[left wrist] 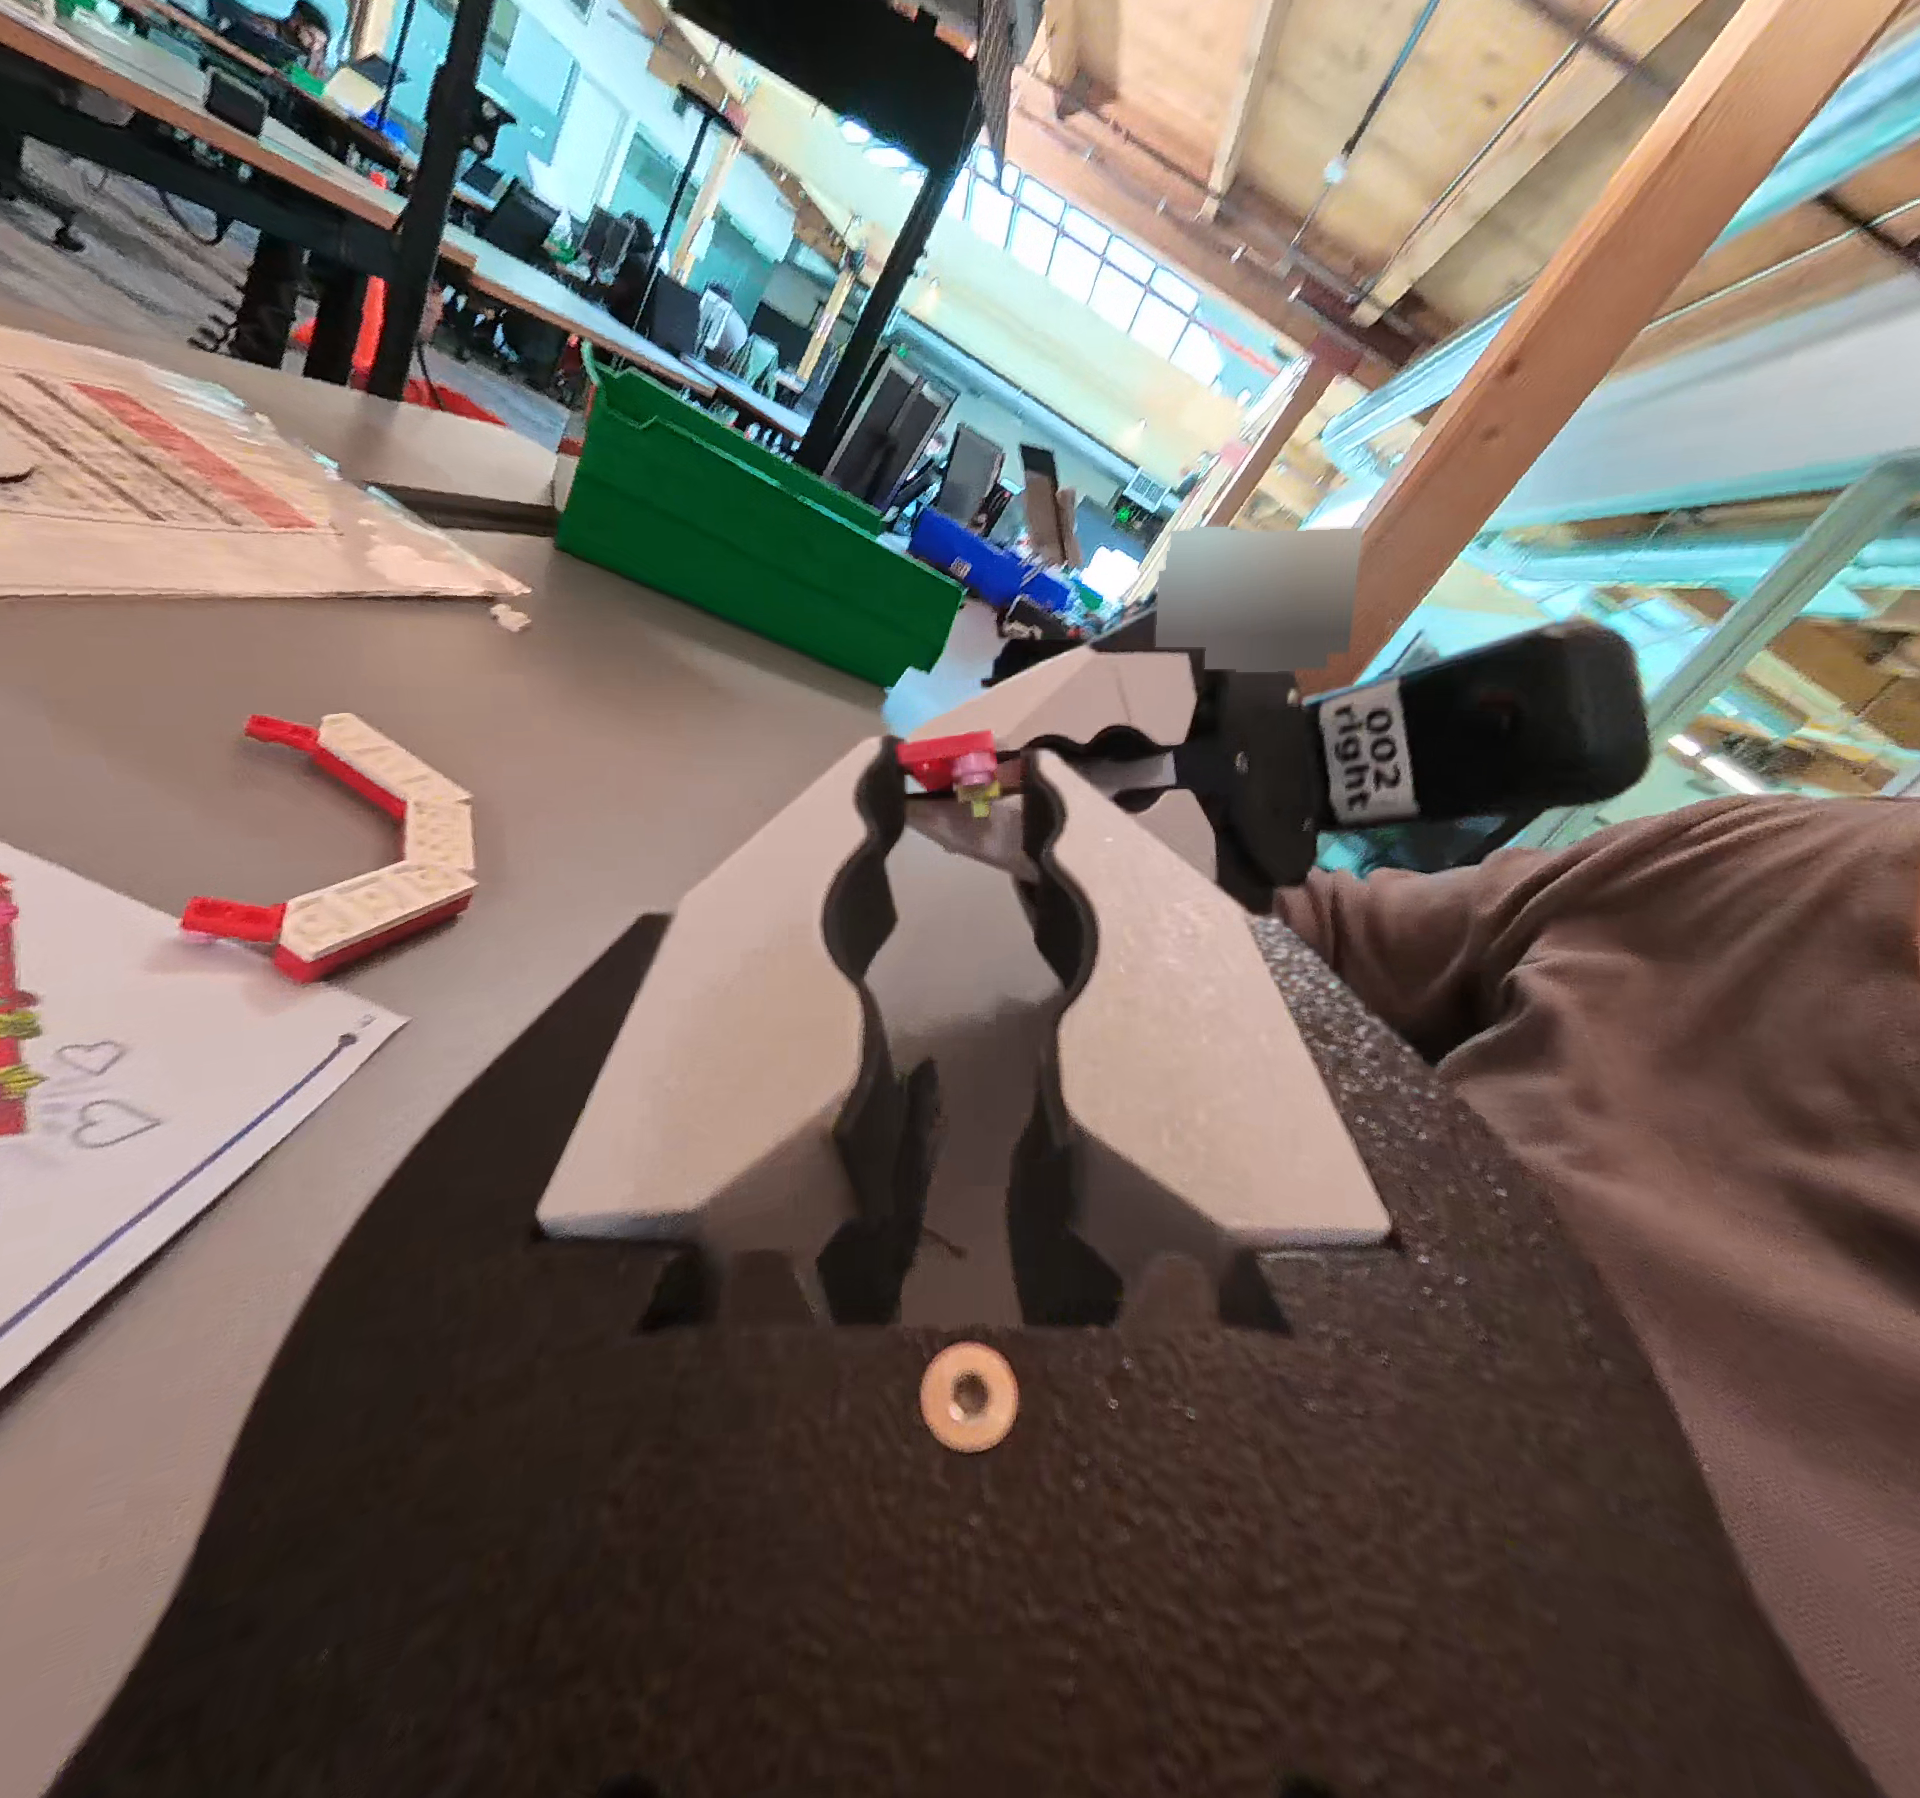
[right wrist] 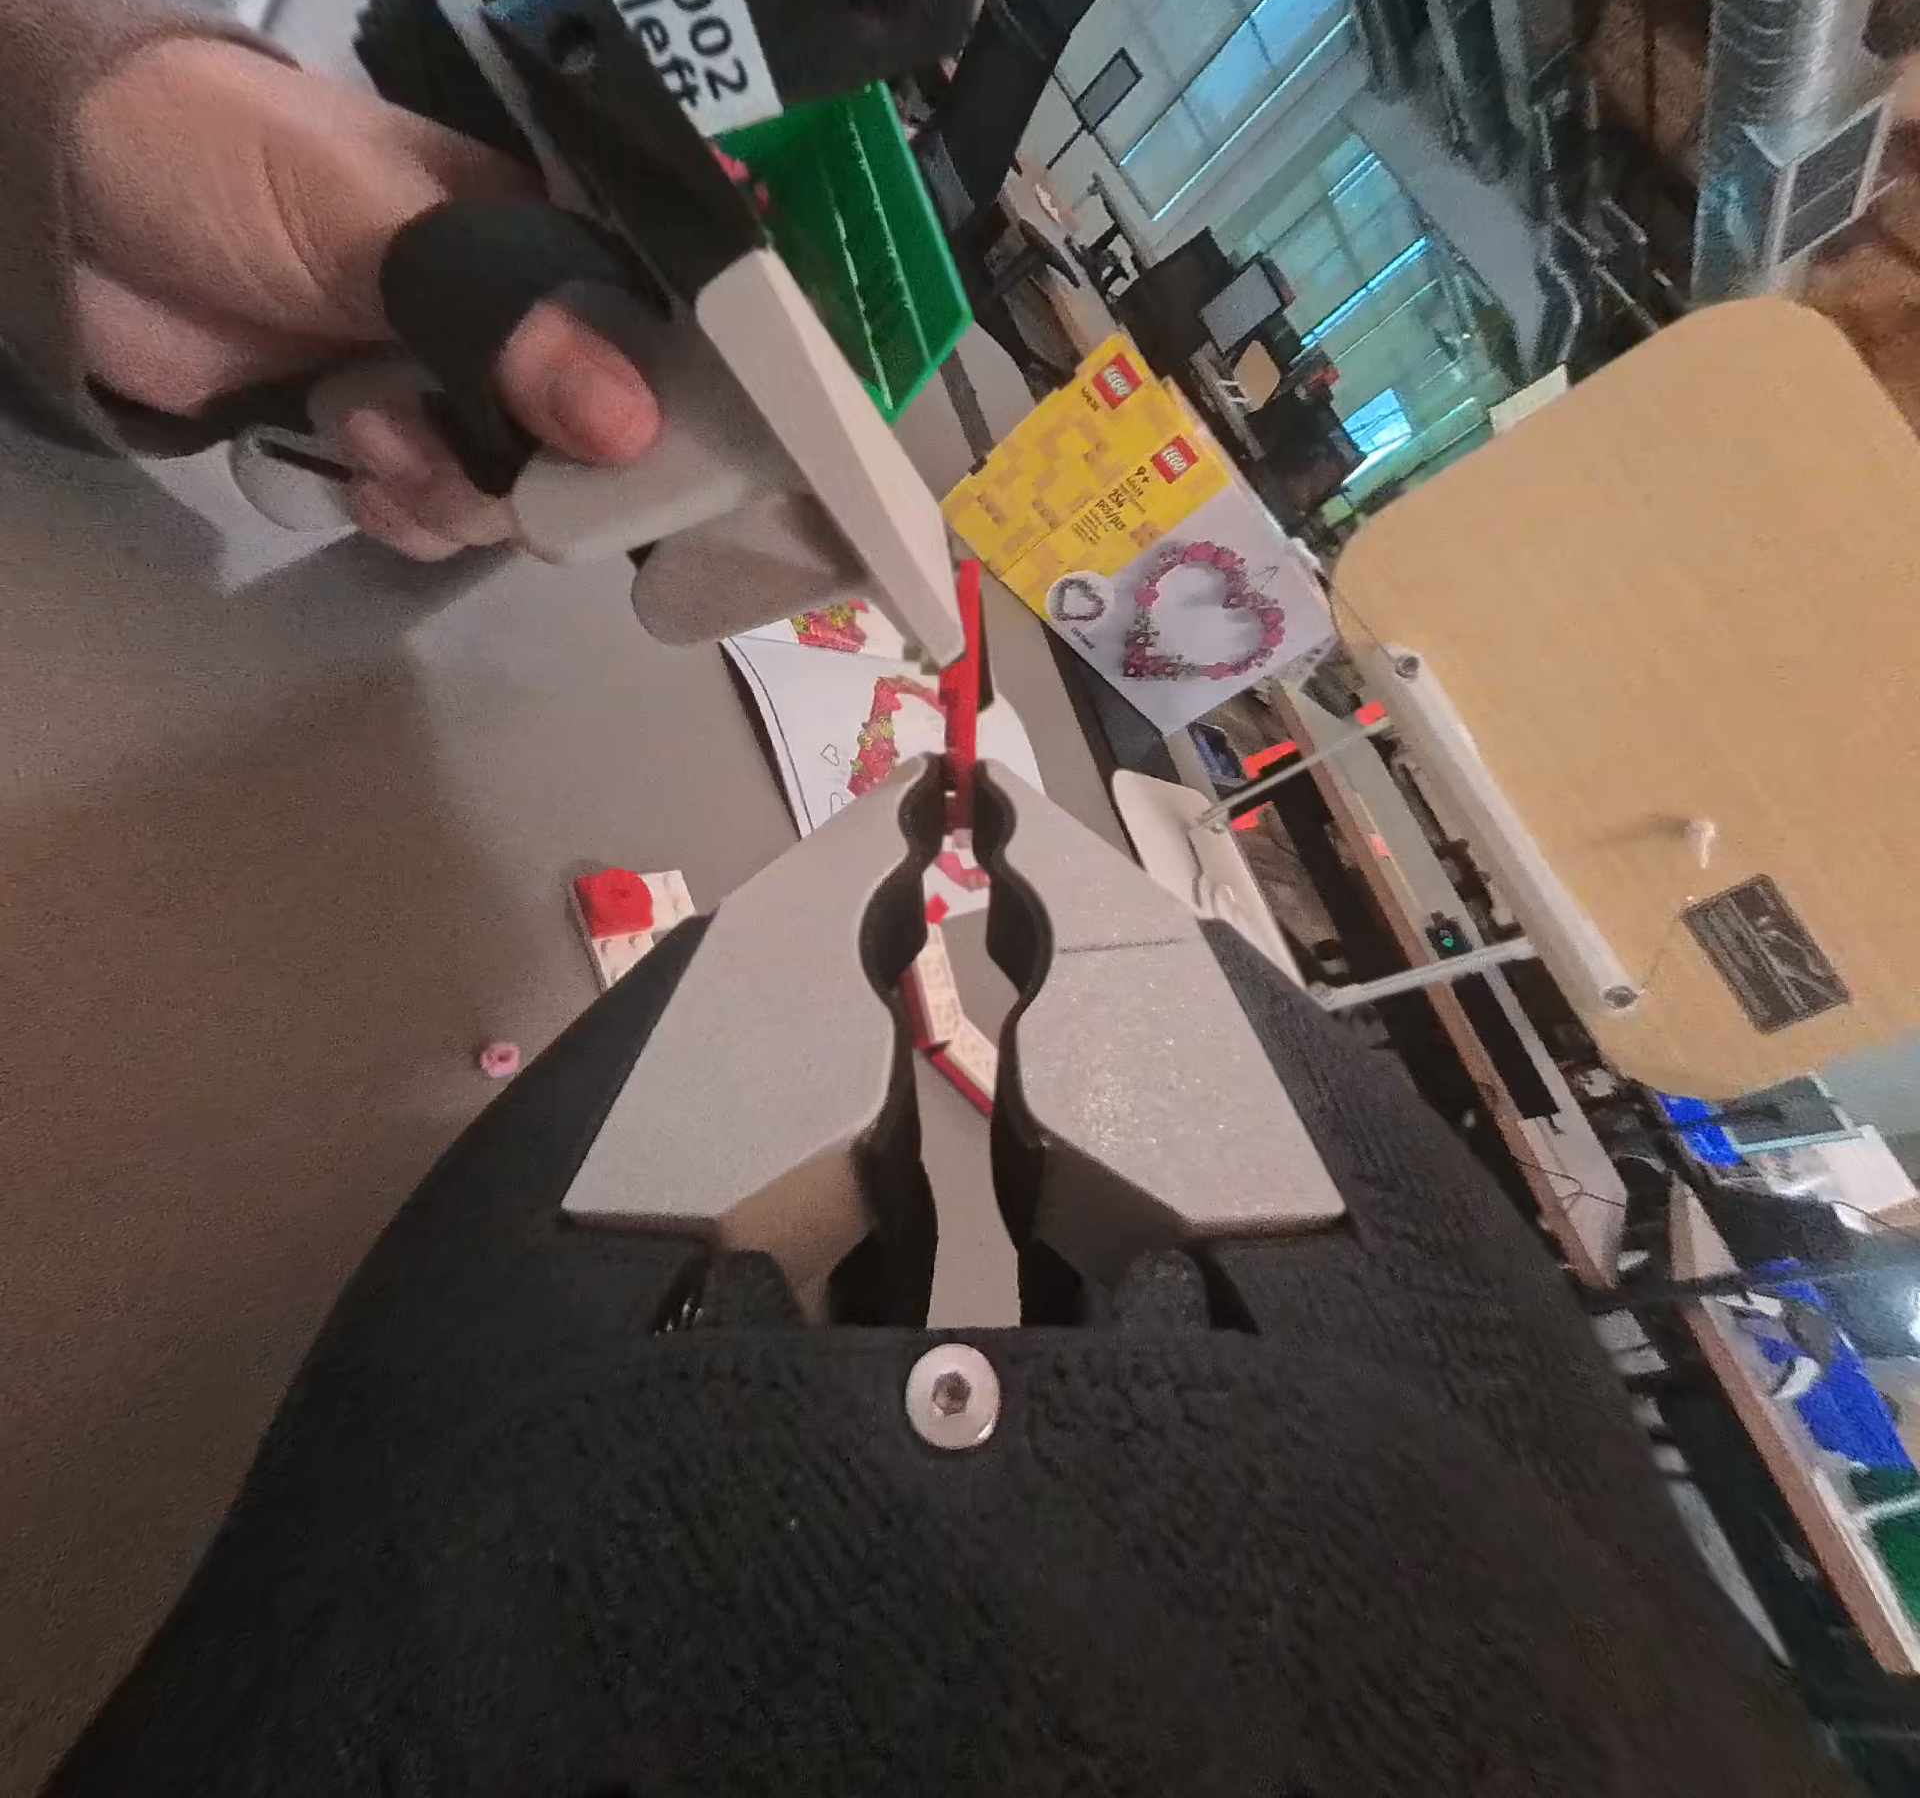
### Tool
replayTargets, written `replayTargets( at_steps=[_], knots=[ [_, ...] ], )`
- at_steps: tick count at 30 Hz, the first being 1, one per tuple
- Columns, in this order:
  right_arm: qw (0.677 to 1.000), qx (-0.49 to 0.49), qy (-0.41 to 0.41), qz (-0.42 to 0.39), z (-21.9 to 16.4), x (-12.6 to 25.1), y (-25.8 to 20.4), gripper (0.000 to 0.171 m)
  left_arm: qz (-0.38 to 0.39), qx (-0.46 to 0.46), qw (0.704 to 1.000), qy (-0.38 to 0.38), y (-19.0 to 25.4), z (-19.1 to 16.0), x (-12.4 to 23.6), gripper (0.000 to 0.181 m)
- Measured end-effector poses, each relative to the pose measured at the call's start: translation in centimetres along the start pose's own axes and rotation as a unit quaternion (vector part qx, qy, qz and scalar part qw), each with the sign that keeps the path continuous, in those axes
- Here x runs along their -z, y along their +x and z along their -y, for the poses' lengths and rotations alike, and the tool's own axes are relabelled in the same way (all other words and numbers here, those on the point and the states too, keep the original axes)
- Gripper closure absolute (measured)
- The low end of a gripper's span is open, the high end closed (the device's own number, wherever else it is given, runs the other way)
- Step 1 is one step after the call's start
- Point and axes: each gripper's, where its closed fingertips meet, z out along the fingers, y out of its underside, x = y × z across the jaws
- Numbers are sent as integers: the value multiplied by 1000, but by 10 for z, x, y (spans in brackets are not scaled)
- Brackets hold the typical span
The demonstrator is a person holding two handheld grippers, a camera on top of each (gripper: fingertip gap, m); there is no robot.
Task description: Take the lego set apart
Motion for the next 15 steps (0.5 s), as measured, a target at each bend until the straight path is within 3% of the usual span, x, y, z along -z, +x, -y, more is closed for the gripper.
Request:
replayTargets(
  at_steps=[1, 12, 15],
  knots=[
    [1000, 6, 1, -12, 2, 0, 1, 168, 3, 5, 1000, 7, -1, 1, 0, 166],
    [997, -58, -4, -57, -2, -2, -5, 169, -19, 60, 998, 26, -6, -2, 1, 166],
    [995, -72, 1, -66, -3, -2, -5, 169, -12, 61, 998, 18, -11, -6, 0, 156]
  ],
)
